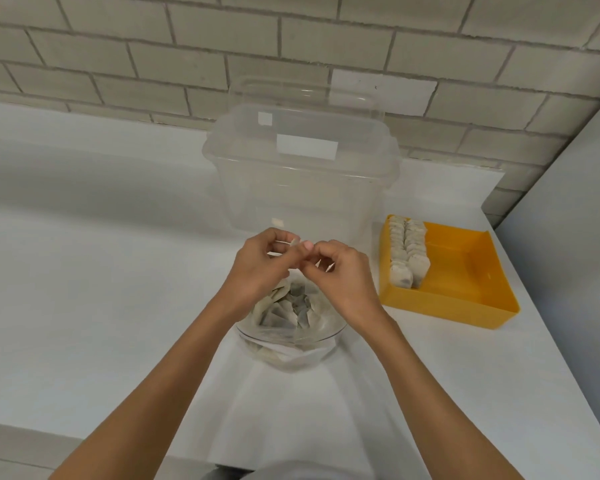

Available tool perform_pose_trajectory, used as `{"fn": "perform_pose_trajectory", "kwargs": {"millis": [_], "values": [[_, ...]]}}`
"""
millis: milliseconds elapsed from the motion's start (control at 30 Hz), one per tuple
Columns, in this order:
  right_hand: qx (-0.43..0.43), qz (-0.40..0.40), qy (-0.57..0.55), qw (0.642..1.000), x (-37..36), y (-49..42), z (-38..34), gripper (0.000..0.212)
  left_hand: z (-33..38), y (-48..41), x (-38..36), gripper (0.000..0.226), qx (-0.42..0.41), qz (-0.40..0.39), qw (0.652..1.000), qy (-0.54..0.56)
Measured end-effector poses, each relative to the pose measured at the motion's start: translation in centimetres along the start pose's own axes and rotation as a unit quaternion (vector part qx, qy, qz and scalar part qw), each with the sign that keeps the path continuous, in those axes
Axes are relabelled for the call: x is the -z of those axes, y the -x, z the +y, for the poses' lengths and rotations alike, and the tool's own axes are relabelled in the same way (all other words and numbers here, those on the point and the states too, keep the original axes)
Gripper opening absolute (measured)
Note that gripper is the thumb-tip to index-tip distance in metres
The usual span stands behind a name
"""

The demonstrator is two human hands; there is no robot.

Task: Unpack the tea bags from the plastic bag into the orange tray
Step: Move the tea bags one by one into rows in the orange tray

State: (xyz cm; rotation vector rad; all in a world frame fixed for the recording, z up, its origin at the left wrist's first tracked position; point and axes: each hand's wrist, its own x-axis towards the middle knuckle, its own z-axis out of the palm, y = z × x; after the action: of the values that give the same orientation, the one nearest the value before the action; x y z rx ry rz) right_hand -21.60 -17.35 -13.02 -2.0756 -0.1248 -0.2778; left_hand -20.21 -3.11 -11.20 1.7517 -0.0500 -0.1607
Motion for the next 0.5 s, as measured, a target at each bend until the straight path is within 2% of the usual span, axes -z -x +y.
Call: {"fn": "perform_pose_trajectory", "kwargs": {"millis": [100,167,267,367,500], "values": [[0.023,0.007,0.004,1.0,-0.4,0.1,-0.1,0.008,-0.2,-0.3,0.0,0.017,-0.014,0.031,0.999,-0.009],[0.011,-0.008,-0.015,1.0,-0.3,0.1,0.0,0.004,-0.5,-0.6,0.6,0.008,-0.02,0.048,0.998,-0.019],[-0.025,-0.046,-0.006,0.999,-0.3,0.3,0.4,0.009,-0.9,-1.0,1.7,0.007,-0.031,0.055,0.996,-0.058],[-0.05,-0.158,0.082,0.983,-0.5,0.7,1.0,0.011,-1.1,-1.4,2.6,0.005,-0.041,0.057,0.993,-0.095],[-0.053,-0.274,0.233,0.931,-1.6,1.5,0.9,0.007,-1.0,-1.5,2.8,0.001,-0.059,0.043,0.992,-0.101]]}}
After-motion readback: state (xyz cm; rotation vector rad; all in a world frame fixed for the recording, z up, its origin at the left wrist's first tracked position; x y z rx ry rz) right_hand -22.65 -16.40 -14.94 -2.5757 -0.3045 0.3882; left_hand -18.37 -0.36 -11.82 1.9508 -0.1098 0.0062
